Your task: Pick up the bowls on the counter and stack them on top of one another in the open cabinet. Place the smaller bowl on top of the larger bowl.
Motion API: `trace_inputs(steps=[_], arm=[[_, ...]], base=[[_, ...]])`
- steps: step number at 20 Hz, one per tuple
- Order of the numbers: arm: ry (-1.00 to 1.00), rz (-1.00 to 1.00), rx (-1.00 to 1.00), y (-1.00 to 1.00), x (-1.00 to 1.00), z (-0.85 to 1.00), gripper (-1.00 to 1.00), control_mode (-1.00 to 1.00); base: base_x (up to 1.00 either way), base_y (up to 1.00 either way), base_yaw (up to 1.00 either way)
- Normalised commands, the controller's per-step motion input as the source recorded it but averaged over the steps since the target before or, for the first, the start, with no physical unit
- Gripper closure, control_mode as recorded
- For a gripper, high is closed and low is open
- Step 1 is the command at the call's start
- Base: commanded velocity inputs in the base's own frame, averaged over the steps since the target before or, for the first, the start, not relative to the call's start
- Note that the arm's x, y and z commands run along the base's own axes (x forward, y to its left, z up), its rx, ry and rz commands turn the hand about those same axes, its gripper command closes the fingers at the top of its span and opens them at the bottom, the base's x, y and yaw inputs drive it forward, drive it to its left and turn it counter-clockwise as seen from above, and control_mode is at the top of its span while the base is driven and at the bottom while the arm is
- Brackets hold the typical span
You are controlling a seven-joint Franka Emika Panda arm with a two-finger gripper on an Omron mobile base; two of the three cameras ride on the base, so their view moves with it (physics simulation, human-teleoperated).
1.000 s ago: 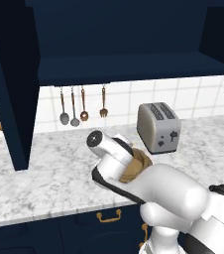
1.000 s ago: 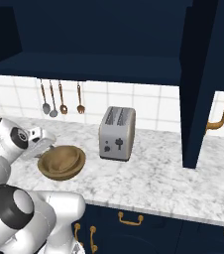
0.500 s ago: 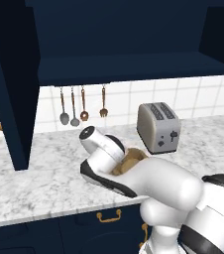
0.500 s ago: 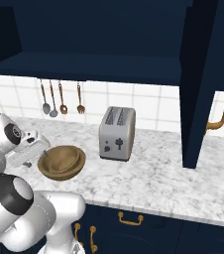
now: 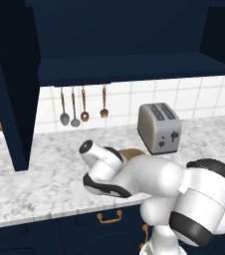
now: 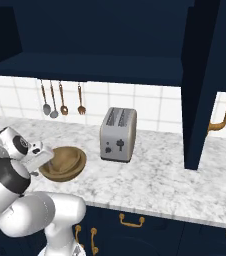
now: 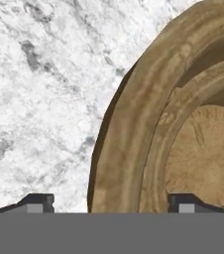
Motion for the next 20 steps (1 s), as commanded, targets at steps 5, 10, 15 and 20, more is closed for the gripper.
trace_inputs(steps=[5, 10, 15, 20], arm=[[0.00, 0.00, 0.00, 0.00, 0.00, 0.00, 1.00, -1.00], [0.00, 0.00, 0.00, 0.00, -0.17, 0.14, 1.00, -1.00], [-0.17, 0.04, 0.00, -0.02, -0.74, 0.76, 1.00, -1.00], [-0.35, 0.18, -0.02, -0.71, -0.97, 1.00, 1.00, -1.00]], base=[[0.00, 0.00, 0.00], [0.00, 0.00, 0.00], [0.00, 0.00, 0.00], [0.00, 0.00, 0.00]])
